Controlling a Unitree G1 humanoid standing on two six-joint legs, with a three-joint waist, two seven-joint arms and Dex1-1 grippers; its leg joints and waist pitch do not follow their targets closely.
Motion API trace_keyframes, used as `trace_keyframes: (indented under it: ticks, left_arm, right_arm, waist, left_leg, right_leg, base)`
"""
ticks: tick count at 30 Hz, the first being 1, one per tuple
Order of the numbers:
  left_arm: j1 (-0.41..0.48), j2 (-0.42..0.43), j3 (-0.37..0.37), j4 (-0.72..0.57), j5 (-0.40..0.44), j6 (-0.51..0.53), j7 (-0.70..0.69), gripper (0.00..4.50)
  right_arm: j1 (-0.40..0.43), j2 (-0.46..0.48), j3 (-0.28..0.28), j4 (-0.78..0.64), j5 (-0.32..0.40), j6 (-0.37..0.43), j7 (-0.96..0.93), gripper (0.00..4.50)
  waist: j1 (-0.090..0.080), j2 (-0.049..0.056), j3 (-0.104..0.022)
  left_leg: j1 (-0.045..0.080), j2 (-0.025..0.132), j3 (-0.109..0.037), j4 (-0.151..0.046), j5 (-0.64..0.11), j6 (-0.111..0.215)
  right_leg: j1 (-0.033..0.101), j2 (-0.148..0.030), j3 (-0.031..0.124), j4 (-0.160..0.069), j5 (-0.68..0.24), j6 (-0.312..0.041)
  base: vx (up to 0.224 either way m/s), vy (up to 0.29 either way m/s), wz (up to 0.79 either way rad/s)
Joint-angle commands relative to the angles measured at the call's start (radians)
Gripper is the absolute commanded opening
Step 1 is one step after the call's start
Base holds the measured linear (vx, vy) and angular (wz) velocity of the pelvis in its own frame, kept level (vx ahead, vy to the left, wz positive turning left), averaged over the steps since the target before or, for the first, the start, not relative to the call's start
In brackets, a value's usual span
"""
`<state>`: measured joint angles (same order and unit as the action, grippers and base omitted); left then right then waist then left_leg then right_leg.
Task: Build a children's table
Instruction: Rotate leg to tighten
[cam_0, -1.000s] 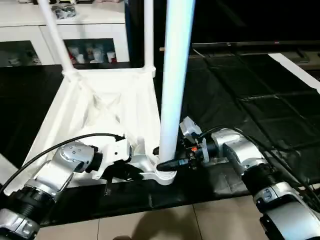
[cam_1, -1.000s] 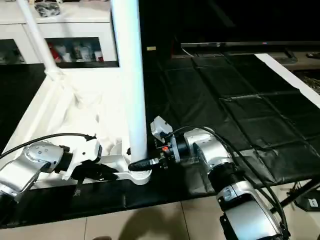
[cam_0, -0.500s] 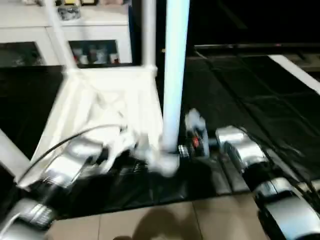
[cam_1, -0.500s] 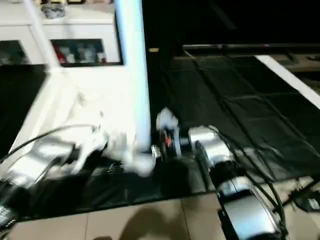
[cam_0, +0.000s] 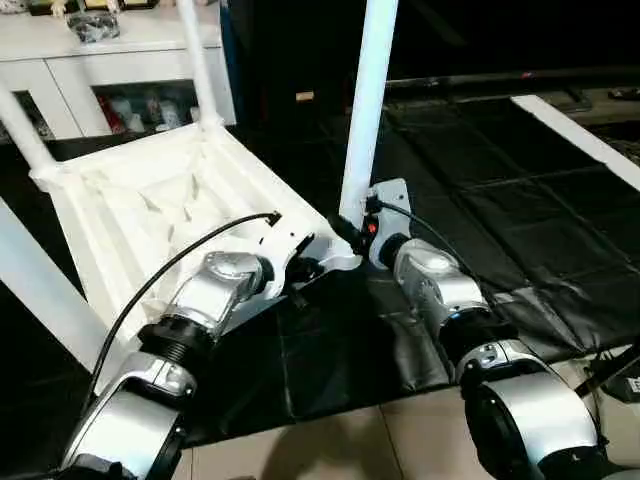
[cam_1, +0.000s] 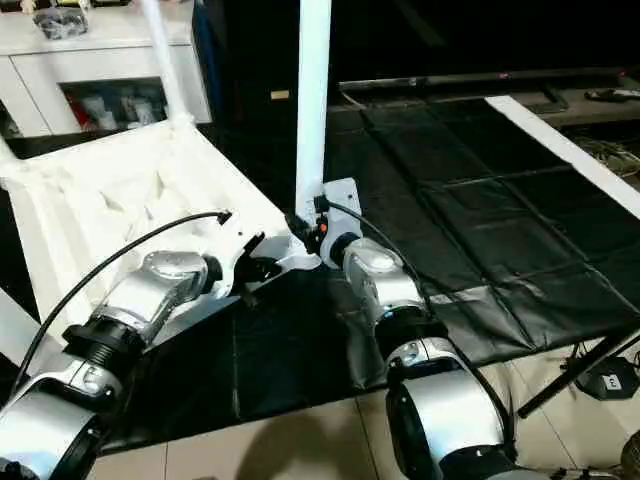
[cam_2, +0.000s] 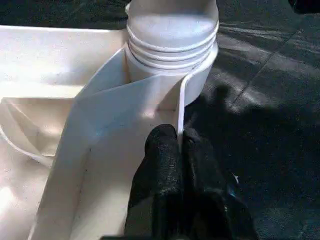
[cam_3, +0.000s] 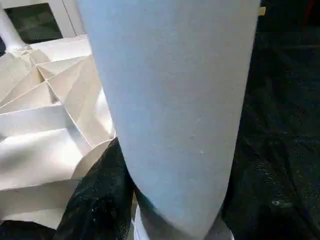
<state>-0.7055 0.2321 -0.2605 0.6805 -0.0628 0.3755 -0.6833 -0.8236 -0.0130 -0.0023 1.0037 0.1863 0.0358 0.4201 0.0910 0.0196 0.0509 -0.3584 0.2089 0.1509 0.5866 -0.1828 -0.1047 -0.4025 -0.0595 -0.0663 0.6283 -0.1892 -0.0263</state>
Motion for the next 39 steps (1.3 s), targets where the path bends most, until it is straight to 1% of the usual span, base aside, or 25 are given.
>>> trace_keyframes:
  ticks: [1, 2, 3, 4, 5, 6, 7, 9, 10, 11, 12, 13, 14, 15, 18, 19, 21, 22, 24, 30, 31, 32, 33, 36, 39]
  left_arm:
    - [-0.025, -0.001, 0.055, -0.003, -0.008, -0.024, 0.066, 0.0]
    - [-0.025, -0.001, 0.055, -0.003, -0.008, -0.024, 0.066, 0.0]
    - [-0.025, -0.001, 0.054, -0.003, -0.006, -0.024, 0.065, 0.0]
    - [0.005, 0.03, 0.021, -0.042, 0.003, -0.025, -0.013, 0.0]
    - [0.021, 0.049, 0.004, -0.061, 0.006, -0.031, -0.059, 0.0]
    - [0.042, 0.074, -0.016, -0.083, 0.009, -0.037, -0.115, 0.0]
    - [0.049, 0.085, -0.023, -0.087, 0.011, -0.042, -0.14, 0.0]
    - [0.054, 0.101, -0.03, -0.077, 0.015, -0.072, -0.174, 0.0]
    - [0.056, 0.109, -0.031, -0.074, 0.015, -0.078, -0.187, 0.0]
    - [0.058, 0.114, -0.032, -0.074, 0.014, -0.078, -0.195, 0.0]
    - [0.065, 0.127, -0.038, -0.083, 0.009, -0.083, -0.226, 0.0]
    - [0.071, 0.14, -0.044, -0.091, 0.006, -0.09, -0.254, 0.0]
    - [0.075, 0.149, -0.048, -0.097, 0.004, -0.097, -0.274, 0.0]
    - [0.081, 0.159, -0.056, -0.102, 0.003, -0.127, -0.302, 0.0]
    - [0.11, 0.2, -0.078, -0.147, -0.014, -0.164, -0.412, 0.0]
    - [0.122, 0.218, -0.087, -0.169, -0.021, -0.151, -0.452, 0.0]
    - [0.142, 0.258, -0.114, -0.199, -0.02, -0.178, -0.535, 0.0]
    - [0.144, 0.263, -0.118, -0.198, -0.017, -0.192, -0.551, 0.0]
    - [0.155, 0.283, -0.129, -0.214, -0.022, -0.206, -0.601, 0.0]
    - [0.166, 0.332, -0.171, -0.246, -0.006, -0.248, -0.713, 0.0]
    - [0.165, 0.335, -0.174, -0.246, -0.003, -0.251, -0.718, 0.0]
    - [0.163, 0.338, -0.179, -0.247, 0.002, -0.257, -0.725, 0.0]
    - [0.162, 0.34, -0.181, -0.247, 0.003, -0.259, -0.728, 0.0]
    - [0.158, 0.346, -0.184, -0.249, 0.01, -0.268, -0.746, 0.0]
    - [0.156, 0.348, -0.184, -0.25, 0.013, -0.272, -0.759, 0.0]
  right_arm:
    - [0.028, 0.047, 0.003, 0.048, 0.039, 0.049, 0.024, 1.98]
    - [0.028, 0.047, 0.003, 0.048, 0.039, 0.049, 0.024, 1.98]
    - [0.026, 0.051, 0.002, 0.05, 0.039, 0.045, 0.018, 2.54]
    - [0.039, 0.051, 0.024, 0.032, 0.022, -0.015, 0.082, 2.68]
    - [0.051, 0.039, 0.041, 0.016, 0.008, -0.045, 0.13, 2.68]
    - [0.07, 0.016, 0.066, -0.008, -0.013, -0.085, 0.201, 2.75]
    - [0.081, 0.004, 0.077, -0.022, -0.026, -0.103, 0.232, 2.9]
    - [0.103, -0.028, 0.09, -0.053, -0.032, -0.116, 0.316, 3.16]
    - [0.113, -0.042, 0.094, -0.067, -0.03, -0.118, 0.356, 3.16]
    - [0.118, -0.052, 0.097, -0.076, -0.027, -0.12, 0.382, 3.23]
    - [0.126, -0.075, 0.103, -0.088, -0.023, -0.126, 0.431, 3.44]
    - [0.132, -0.097, 0.108, -0.099, -0.017, -0.123, 0.477, 3.53]
    - [0.135, -0.111, 0.11, -0.105, -0.012, -0.12, 0.506, 3.6]
    - [0.139, -0.125, 0.113, -0.113, -0.008, -0.121, 0.535, 3.6]
    - [0.145, -0.175, 0.121, -0.144, 0.012, -0.101, 0.655, 3.95]
    - [0.147, -0.193, 0.125, -0.159, 0.023, -0.079, 0.711, 3.95]
    - [0.147, -0.228, 0.144, -0.183, 0.036, -0.046, 0.827, 3.95]
    - [0.147, -0.234, 0.147, -0.186, 0.036, -0.046, 0.848, 3.95]
    - [0.138, -0.246, 0.157, -0.194, 0.041, -0.03, 0.909, 3.95]
    - [0.089, -0.241, 0.188, -0.154, 0.026, -0.024, 1.02, 3.95]
    - [0.087, -0.24, 0.191, -0.151, 0.025, -0.023, 1.027, 3.68]
    - [0.085, -0.237, 0.201, -0.153, 0.024, -0.015, 1.049, 3.68]
    - [0.085, -0.236, 0.207, -0.155, 0.024, -0.01, 1.06, 3.6]
    - [0.081, -0.233, 0.217, -0.156, 0.019, 0.005, 1.092, 3.47]
    - [0.075, -0.228, 0.222, -0.152, 0.021, 0.018, 1.114, 3.13]
  waist:
    - [0.003, 0.008, -0.072]
    - [0.002, 0.008, -0.069]
    - [0.003, 0.008, -0.068]
    - [0.002, 0.009, -0.068]
    - [0.003, 0.002, -0.068]
    - [-0.001, 0.003, -0.067]
    - [0.001, 0.004, -0.068]
    - [-0.001, 0.008, -0.069]
    - [-0.001, 0.009, -0.068]
    - [-0.001, 0.007, -0.067]
    - [-0.001, 0.011, -0.067]
    - [0.0, 0.012, -0.067]
    - [0.001, 0.009, -0.066]
    - [0.003, 0.009, -0.066]
    - [0.004, 0.006, -0.066]
    - [0.006, 0.006, -0.066]
    - [0.011, 0.009, -0.068]
    - [0.014, 0.006, -0.067]
    - [0.024, 0.007, -0.066]
    - [0.033, 0.002, -0.065]
    - [0.033, 0.003, -0.064]
    - [0.036, 0.0, -0.064]
    - [0.04, 0.001, -0.064]
    - [0.045, -0.002, -0.066]
    - [0.045, -0.002, -0.066]
  left_leg:
    - [-0.003, 0.008, 0.007, -0.06, -0.154, 0.018]
    - [-0.002, 0.009, 0.007, -0.061, -0.172, 0.017]
    - [0.0, 0.009, 0.007, -0.062, -0.187, 0.014]
    - [0.0, 0.01, 0.007, -0.063, -0.193, 0.012]
    - [-0.003, 0.011, 0.006, -0.065, -0.202, 0.015]
    - [-0.01, 0.012, 0.004, -0.066, -0.195, 0.021]
    - [-0.007, 0.014, 0.004, -0.067, -0.192, 0.024]
    - [-0.003, 0.013, 0.008, -0.062, -0.167, 0.035]
    - [-0.004, 0.012, 0.008, -0.062, -0.17, 0.04]
    - [-0.005, 0.014, 0.007, -0.063, -0.17, 0.041]
    - [-0.003, 0.014, 0.007, -0.063, -0.18, 0.039]
    - [-0.001, 0.014, 0.007, -0.064, -0.189, 0.04]
    - [-0.002, 0.014, 0.008, -0.063, -0.197, 0.043]
    - [-0.003, 0.016, 0.008, -0.063, -0.194, 0.046]
    - [-0.002, 0.017, 0.009, -0.063, -0.191, 0.05]
    - [-0.003, 0.019, 0.009, -0.063, -0.188, 0.052]
    - [0.001, 0.022, 0.01, -0.062, -0.187, 0.06]
    - [0.001, 0.024, 0.011, -0.062, -0.187, 0.062]
    - [0.005, 0.023, 0.012, -0.063, -0.192, 0.058]
    - [0.005, 0.025, 0.012, -0.067, -0.203, 0.044]
    - [0.006, 0.025, 0.013, -0.067, -0.202, 0.043]
    - [0.006, 0.026, 0.013, -0.067, -0.2, 0.042]
    - [0.007, 0.026, 0.013, -0.067, -0.198, 0.042]
    - [0.006, 0.026, 0.013, -0.067, -0.184, 0.04]
    - [0.006, 0.026, 0.012, -0.068, -0.185, 0.036]
  right_leg:
    - [0.06, -0.071, 0.043, -0.074, -0.105, -0.217]
    - [0.059, -0.072, 0.043, -0.078, -0.133, -0.215]
    - [0.059, -0.073, 0.044, -0.08, -0.163, -0.21]
    - [0.058, -0.073, 0.044, -0.081, -0.175, -0.208]
    - [0.061, -0.078, 0.044, -0.082, -0.199, -0.202]
    - [0.065, -0.078, 0.044, -0.081, -0.198, -0.195]
    - [0.063, -0.078, 0.044, -0.082, -0.191, -0.196]
    - [0.058, -0.072, 0.045, -0.077, -0.13, -0.218]
    - [0.061, -0.07, 0.044, -0.077, -0.124, -0.221]
    - [0.062, -0.071, 0.044, -0.074, -0.116, -0.224]
    - [0.061, -0.072, 0.044, -0.076, -0.13, -0.227]
    - [0.06, -0.072, 0.043, -0.078, -0.142, -0.228]
    - [0.063, -0.072, 0.044, -0.079, -0.151, -0.23]
    - [0.061, -0.072, 0.044, -0.078, -0.153, -0.229]
    - [0.061, -0.071, 0.043, -0.078, -0.151, -0.236]
    - [0.062, -0.071, 0.043, -0.076, -0.146, -0.238]
    - [0.058, -0.07, 0.042, -0.074, -0.133, -0.247]
    - [0.057, -0.071, 0.043, -0.073, -0.13, -0.25]
    - [0.053, -0.071, 0.043, -0.075, -0.145, -0.247]
    - [0.051, -0.075, 0.044, -0.075, -0.191, -0.24]
    - [0.05, -0.075, 0.045, -0.076, -0.194, -0.236]
    - [0.049, -0.075, 0.046, -0.077, -0.197, -0.233]
    - [0.049, -0.075, 0.045, -0.076, -0.199, -0.231]
    - [0.049, -0.075, 0.045, -0.073, -0.18, -0.229]
    - [0.05, -0.075, 0.045, -0.072, -0.179, -0.226]
  base:
    - [0.0, 0.0, 0.0]
    - [0.0, 0.0, 0.0]
    - [0.0, 0.0, 0.0]
    - [0.0, 0.0, 0.0]
    - [0.0, 0.0, 0.0]
    - [0.0, 0.0, 0.0]
    - [0.0, 0.0, 0.0]
    - [0.0, 0.0, 0.0]
    - [0.0, 0.0, 0.0]
    - [0.0, 0.0, 0.0]
    - [0.0, 0.0, 0.0]
    - [0.0, 0.0, 0.0]
    - [0.0, 0.0, 0.0]
    - [0.0, 0.0, 0.0]
    - [0.0, 0.0, 0.0]
    - [0.0, 0.0, 0.0]
    - [0.0, 0.0, 0.0]
    - [0.0, 0.0, 0.0]
    - [0.0, 0.0, 0.0]
    - [0.0, 0.0, 0.0]
    - [0.0, 0.0, 0.0]
    - [0.0, 0.0, 0.0]
    - [0.0, 0.0, 0.0]
    - [0.0, 0.0, 0.0]
    - [0.0, 0.0, 0.0]
